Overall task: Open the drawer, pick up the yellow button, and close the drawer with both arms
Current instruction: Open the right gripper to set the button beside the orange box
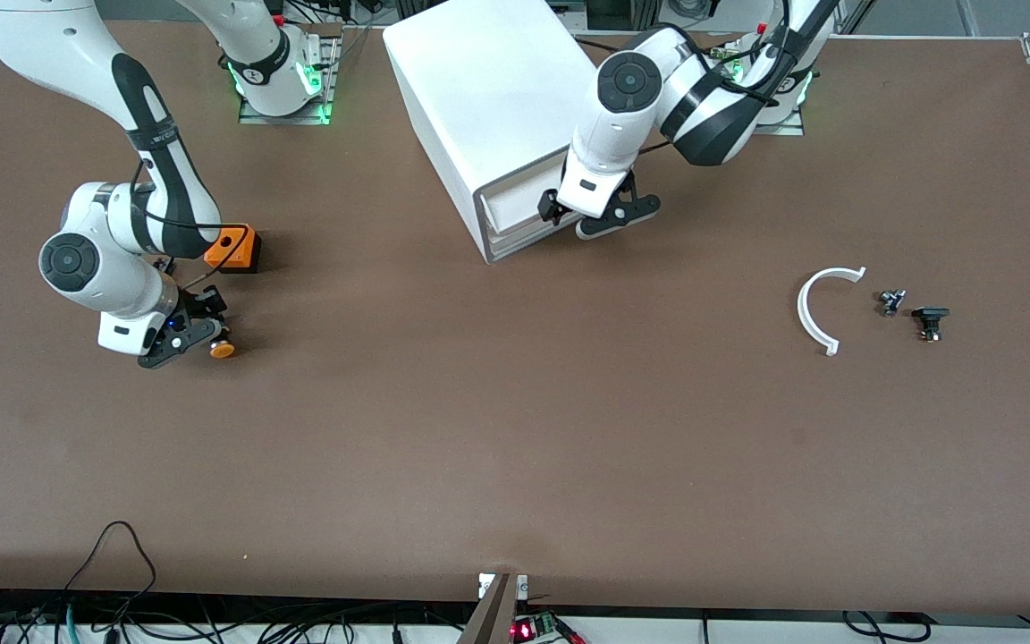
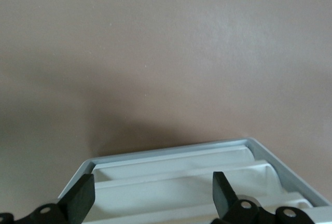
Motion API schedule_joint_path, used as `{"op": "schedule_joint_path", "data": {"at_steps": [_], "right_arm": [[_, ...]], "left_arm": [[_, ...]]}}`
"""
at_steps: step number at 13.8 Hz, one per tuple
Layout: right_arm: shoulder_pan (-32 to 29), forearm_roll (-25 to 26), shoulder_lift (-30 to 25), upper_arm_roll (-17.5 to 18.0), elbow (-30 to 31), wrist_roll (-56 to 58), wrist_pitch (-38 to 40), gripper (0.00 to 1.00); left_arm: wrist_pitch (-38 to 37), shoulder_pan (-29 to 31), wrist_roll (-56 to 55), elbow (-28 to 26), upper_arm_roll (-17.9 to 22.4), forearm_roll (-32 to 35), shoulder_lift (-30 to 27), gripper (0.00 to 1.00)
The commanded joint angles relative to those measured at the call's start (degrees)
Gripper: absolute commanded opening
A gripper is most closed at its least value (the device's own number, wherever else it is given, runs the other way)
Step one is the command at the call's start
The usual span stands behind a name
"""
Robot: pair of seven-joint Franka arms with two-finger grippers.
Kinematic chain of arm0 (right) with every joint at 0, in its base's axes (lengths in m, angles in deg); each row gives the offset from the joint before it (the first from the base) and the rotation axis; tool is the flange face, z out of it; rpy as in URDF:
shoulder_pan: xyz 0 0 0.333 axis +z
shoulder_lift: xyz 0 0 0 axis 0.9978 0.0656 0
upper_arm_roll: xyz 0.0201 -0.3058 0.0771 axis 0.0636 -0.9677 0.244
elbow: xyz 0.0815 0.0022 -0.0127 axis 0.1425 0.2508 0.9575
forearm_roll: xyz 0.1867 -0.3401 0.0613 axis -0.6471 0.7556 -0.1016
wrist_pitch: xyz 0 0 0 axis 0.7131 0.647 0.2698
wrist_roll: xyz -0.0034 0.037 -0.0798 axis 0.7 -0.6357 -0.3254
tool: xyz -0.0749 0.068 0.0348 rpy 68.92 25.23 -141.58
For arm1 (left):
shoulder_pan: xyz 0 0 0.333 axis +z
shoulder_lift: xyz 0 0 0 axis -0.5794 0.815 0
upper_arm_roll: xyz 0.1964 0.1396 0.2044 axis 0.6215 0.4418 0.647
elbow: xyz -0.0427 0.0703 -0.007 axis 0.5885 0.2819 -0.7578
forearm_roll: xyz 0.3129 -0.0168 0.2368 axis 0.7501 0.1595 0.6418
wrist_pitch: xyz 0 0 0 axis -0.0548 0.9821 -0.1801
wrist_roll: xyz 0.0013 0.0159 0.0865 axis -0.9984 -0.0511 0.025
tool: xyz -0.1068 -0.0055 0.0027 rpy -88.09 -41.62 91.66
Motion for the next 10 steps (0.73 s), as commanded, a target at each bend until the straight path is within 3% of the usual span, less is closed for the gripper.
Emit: {"op": "schedule_joint_path", "data": {"at_steps": [1, 5, 7, 10], "right_arm": [[-0.73, -2.28, -2.34, 3.38, -1.48, -6.98, 1.41, 1.0], [-0.73, -3.16, -3.13, 9.45, -15.42, -26.12, 17.82, 1.0], [-0.64, -2.47, -3.04, 12.79, -23.95, -42.0, 26.35, 1.0], [-0.64, -2.2, -3.04, 14.12, -33.64, -46.12, 35.51, 1.0]], "left_arm": [[-0.49, 0.27, -0.28, -1.41, -1.65, -1.06, -1.65, 1.0], [-0.66, 0.27, -0.37, -1.85, -2.0, -9.14, -1.65, 1.0], [-1.1, 0.36, -0.28, -1.94, -1.92, -11.17, -1.56, 1.0], [-1.19, 0.79, -0.2, -2.29, -1.74, -11.09, -1.65, 1.0]]}}
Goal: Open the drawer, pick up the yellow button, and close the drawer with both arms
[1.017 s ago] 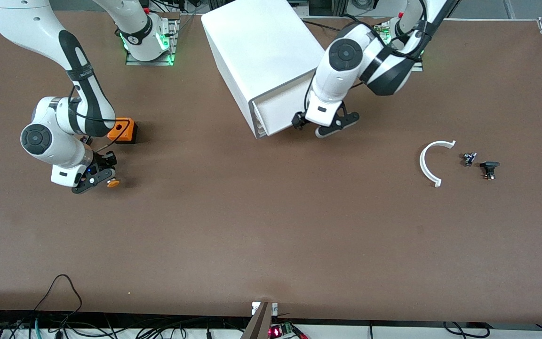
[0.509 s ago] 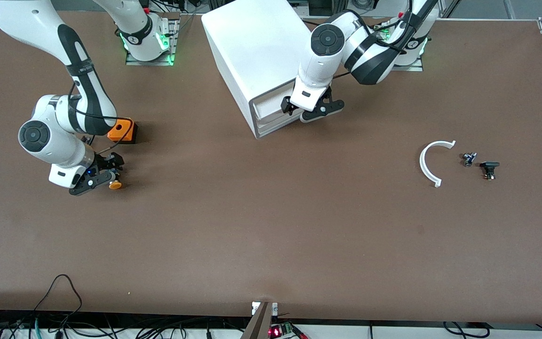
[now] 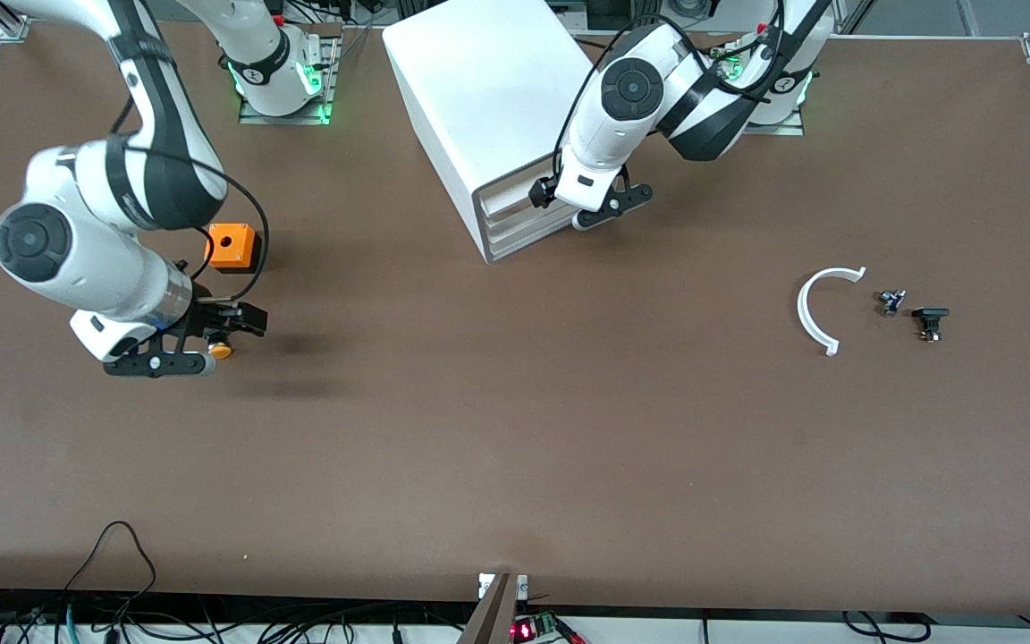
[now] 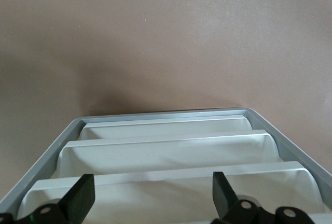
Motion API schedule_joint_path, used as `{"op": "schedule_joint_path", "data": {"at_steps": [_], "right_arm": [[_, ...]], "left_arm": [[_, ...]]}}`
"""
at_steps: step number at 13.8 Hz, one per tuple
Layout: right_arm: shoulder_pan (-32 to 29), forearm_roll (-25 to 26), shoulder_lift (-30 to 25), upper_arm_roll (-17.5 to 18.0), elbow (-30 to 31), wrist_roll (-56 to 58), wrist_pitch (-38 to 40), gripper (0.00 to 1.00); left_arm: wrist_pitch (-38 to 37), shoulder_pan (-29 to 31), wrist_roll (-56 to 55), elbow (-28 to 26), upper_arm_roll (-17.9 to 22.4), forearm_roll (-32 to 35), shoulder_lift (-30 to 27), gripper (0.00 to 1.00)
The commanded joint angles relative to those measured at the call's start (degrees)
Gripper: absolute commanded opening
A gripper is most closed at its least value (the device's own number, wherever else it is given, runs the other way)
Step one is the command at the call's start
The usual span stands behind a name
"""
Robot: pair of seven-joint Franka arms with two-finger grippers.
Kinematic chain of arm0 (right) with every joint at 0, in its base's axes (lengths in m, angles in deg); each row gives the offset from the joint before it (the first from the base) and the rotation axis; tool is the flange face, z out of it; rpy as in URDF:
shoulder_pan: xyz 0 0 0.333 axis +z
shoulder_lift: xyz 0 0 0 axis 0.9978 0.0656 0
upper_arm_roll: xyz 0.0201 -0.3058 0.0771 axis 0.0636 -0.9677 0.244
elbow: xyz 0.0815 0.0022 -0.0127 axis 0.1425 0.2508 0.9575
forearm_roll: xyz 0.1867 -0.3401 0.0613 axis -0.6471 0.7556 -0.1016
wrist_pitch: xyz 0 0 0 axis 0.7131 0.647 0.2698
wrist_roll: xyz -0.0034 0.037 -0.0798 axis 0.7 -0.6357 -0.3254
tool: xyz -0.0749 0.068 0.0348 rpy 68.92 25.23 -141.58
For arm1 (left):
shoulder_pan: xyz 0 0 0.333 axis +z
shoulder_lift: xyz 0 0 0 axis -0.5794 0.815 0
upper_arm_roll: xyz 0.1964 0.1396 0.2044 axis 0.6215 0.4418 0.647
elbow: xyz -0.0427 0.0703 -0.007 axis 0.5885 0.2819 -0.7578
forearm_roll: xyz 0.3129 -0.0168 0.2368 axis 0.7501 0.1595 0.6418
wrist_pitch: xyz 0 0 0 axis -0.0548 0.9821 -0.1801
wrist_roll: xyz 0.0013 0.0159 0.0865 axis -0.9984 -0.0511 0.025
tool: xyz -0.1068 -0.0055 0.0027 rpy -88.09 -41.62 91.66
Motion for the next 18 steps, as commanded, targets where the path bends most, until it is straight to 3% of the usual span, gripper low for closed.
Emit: {"op": "schedule_joint_path", "data": {"at_steps": [1, 5, 7, 10, 12, 14, 18], "right_arm": [[-0.8, 0.3, 0.93, 0.49, -8.26, -2.46, 6.76, 1.0], [-0.45, 6.53, -0.3, 0.58, -15.65, -2.2, 13.71, 1.0], [-1.67, 6.9, -1.7, -0.03, -16.37, -2.02, 13.72, 1.0], [-5.98, 6.37, -7.31, -0.82, -10.51, -1.15, 13.29, 1.0], [-5.99, 6.37, -10.4, -2.32, -6.63, -0.44, 13.45, 1.0], [-6.08, 6.2, -10.41, -2.76, -6.61, 1.39, 15.73, 1.0], [-6.16, 5.93, -10.76, -3.73, -3.55, 5.45, 16.63, 1.0]], "left_arm": [[-0.71, 1.05, -0.18, -1.05, -0.39, -1.34, -1.8, 1.0], [-0.44, 3.6, 0.08, 2.72, 8.9, -1.25, -3.73, 1.0], [-0.79, 3.87, 0.0, 5.27, 14.35, -1.16, -4.43, 1.0], [-4.73, 4.57, 4.1, 7.21, 20.69, -1.16, -6.71, 1.0], [-11.83, 5.88, 11.04, 12.02, 23.33, -1.16, -7.77, 1.0], [-19.92, 6.33, 19.2, 17.56, 26.66, -1.07, -7.69, 1.0], [-28.72, 7.03, 35.82, 23.81, 31.07, 3.66, -7.95, 1.0]]}}
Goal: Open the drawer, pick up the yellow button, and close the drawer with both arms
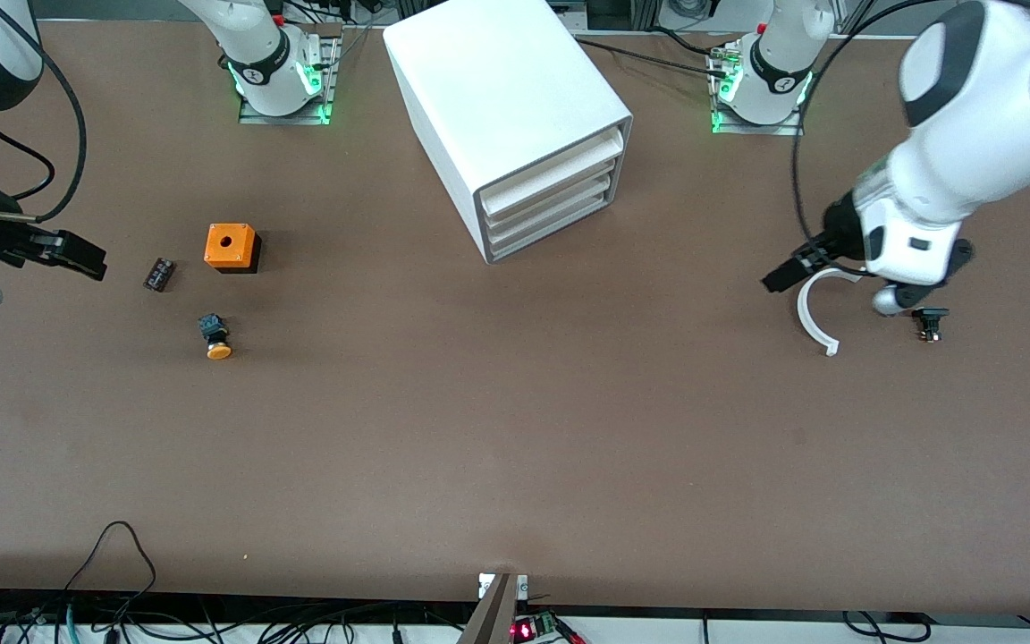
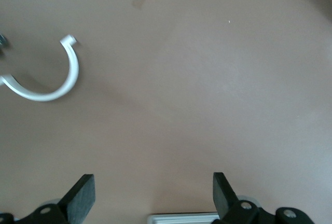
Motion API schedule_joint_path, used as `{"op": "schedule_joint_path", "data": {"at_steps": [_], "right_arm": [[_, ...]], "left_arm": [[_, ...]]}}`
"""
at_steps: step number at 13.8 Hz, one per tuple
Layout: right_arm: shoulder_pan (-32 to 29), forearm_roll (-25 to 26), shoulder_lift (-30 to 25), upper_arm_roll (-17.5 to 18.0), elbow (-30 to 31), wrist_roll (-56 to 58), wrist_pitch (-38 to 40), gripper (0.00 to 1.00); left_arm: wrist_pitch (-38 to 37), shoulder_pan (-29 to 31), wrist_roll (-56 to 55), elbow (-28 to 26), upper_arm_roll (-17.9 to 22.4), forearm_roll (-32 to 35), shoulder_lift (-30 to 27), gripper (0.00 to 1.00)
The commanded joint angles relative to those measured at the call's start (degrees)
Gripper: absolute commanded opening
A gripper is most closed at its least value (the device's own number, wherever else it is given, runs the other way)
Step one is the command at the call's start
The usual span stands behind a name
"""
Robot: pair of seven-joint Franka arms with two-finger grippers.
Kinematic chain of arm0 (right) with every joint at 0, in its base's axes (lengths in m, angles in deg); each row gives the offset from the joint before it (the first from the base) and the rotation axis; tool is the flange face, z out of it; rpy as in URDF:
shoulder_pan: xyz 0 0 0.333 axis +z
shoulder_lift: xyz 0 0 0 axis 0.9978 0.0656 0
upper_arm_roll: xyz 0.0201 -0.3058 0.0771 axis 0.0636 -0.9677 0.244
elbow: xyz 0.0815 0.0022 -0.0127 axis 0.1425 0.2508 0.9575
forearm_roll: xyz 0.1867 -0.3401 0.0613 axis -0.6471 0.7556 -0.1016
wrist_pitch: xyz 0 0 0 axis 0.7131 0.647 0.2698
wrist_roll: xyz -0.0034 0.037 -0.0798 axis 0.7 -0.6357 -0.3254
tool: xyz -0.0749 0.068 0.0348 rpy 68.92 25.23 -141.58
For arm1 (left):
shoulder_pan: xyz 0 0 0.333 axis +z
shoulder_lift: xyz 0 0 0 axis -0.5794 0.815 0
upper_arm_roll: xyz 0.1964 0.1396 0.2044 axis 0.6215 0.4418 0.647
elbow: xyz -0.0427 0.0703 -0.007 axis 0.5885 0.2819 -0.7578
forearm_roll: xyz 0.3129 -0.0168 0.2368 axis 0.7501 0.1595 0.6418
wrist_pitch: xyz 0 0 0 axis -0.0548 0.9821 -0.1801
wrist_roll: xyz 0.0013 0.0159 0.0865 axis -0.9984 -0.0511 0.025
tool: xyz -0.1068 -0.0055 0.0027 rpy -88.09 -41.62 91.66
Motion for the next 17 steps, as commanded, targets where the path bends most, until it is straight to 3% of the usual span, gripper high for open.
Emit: {"op": "schedule_joint_path", "data": {"at_steps": [1, 4, 9, 15, 17], "right_arm": [[-0.09, -1.22, -1.49, -0.72, 4.79, 1.88, -1.64, 1.0], [-0.01, -2.91, -1.84, -1.43, 4.72, 7.13, -3.41, 1.0], [0.08, -3.34, -2.73, -2.75, 4.45, 11.73, -3.32, 1.0], [0.0, -3.52, -3.87, -2.75, 4.89, 10.5, -0.25, 1.0], [0.08, -3.17, -4.31, -2.13, 4.89, 4.38, -0.59, 1.0]], "left_arm": [[-6.41, -0.01, 10.76, 5.1, 1.42, 4.17, 0.21, 1.0], [-11.96, 0.08, 16.93, 8.1, 1.51, 8.13, -0.23, 1.0], [-11.44, 0.34, 32.92, 8.28, 2.12, 9.03, -1.99, 1.0], [-10.21, 0.78, 33.21, 8.37, 1.34, 10.26, -3.92, 1.0], [-10.12, 0.87, 34.17, 8.46, 1.94, 9.91, -4.19, 1.0]]}}
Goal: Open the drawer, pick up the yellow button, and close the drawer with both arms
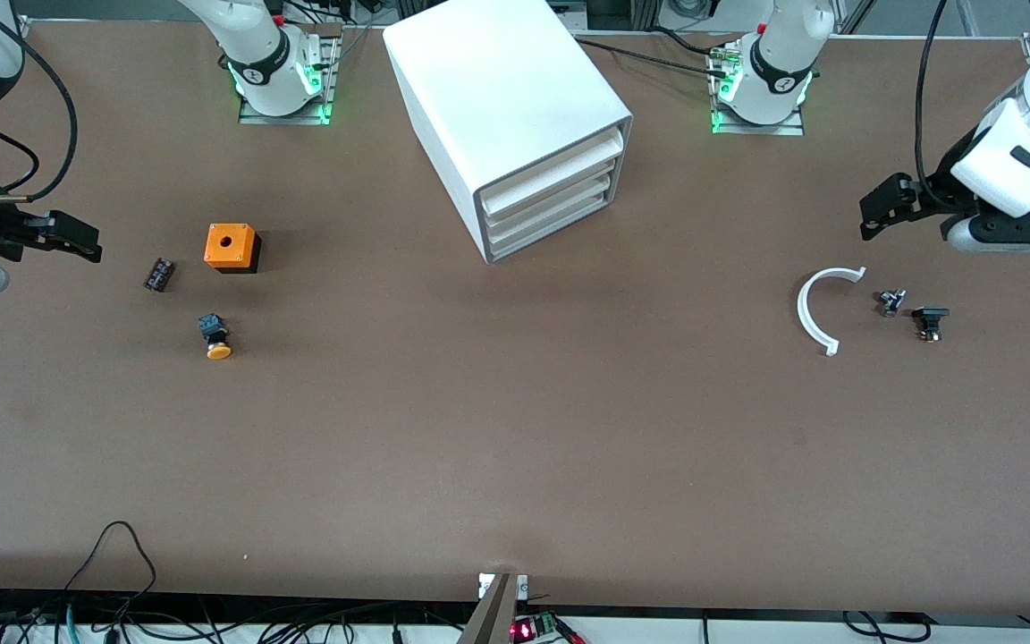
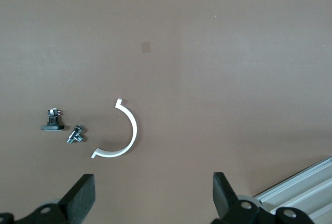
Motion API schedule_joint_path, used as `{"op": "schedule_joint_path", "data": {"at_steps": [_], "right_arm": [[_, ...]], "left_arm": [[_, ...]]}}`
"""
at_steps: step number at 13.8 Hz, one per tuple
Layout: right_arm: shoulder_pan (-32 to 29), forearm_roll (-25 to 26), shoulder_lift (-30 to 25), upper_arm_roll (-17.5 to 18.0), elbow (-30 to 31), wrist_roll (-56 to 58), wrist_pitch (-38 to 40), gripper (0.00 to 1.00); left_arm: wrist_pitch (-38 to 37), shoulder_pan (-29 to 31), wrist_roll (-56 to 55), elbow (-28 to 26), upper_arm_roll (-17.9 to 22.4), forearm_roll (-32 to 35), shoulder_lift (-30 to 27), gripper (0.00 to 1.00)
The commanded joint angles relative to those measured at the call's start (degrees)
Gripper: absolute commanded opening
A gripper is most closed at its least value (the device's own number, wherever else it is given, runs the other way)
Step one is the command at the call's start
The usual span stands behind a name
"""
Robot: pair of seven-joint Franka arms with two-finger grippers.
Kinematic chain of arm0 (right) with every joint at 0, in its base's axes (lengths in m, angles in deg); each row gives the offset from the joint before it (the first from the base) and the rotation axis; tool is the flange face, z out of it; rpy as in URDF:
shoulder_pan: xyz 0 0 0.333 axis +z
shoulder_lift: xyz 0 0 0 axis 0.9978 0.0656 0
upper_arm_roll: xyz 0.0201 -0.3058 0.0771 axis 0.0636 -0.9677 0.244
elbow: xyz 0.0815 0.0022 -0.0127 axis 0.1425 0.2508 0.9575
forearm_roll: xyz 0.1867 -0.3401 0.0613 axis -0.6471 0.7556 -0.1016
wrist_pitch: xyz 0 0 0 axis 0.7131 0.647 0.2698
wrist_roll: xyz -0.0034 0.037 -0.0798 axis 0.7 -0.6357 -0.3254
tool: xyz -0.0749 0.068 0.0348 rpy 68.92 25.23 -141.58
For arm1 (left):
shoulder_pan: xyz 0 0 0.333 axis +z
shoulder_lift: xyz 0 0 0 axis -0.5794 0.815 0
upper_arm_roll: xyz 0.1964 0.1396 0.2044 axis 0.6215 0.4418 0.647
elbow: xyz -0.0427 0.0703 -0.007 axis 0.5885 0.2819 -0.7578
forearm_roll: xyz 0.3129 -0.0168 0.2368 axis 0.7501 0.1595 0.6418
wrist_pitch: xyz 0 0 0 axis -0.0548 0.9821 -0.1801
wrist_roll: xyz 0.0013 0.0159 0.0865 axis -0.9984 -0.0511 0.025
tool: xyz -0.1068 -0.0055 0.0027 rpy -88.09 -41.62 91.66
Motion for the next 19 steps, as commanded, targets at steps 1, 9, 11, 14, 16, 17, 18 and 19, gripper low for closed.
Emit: {"op": "schedule_joint_path", "data": {"at_steps": [1, 9, 11, 14, 16, 17, 18, 19], "right_arm": [[0.19, -0.37, -1.65, 0.45, 1.31, -5.69, -0.46, 1.0], [0.01, -0.9, -2.7, -3.06, 1.22, 2.56, 0.15, 1.0], [0.01, -0.72, -2.79, -2.8, 1.22, 1.51, 0.94, 1.0], [0.27, -0.28, -2.62, -2.53, 1.14, 1.06, -0.37, 1.0], [0.19, -0.72, -2.44, -2.53, 1.49, 1.06, -1.43, 1.0], [0.27, -0.72, -2.44, -2.45, 1.57, 1.06, -1.6, 1.0], [0.28, -0.72, -2.53, -2.45, 1.58, 1.06, -1.61, 1.0], [0.28, -0.72, -2.7, -2.45, 2.1, 1.06, -1.61, 1.0]], "left_arm": [[-0.09, 0.42, 1.75, 0.64, 0.66, 0.99, -0.76, 1.0], [-0.35, 0.6, 7.62, 1.26, 3.57, 1.07, -0.76, 1.0], [-0.7, 0.34, 7.55, 1.61, 4.62, 0.89, -0.41, 1.0], [-1.93, 0.34, 7.37, 2.58, 4.19, 0.98, -0.23, 1.0], [-1.93, 0.34, 7.46, 2.67, 4.01, 0.89, -0.24, 1.0], [-1.93, 0.34, 7.37, 2.67, 3.92, 0.89, -0.24, 1.0], [-1.93, 0.34, 7.37, 2.67, 3.92, 0.89, -0.24, 1.0], [-1.93, 0.34, 7.37, 2.58, 4.01, 0.98, -0.15, 1.0]]}}
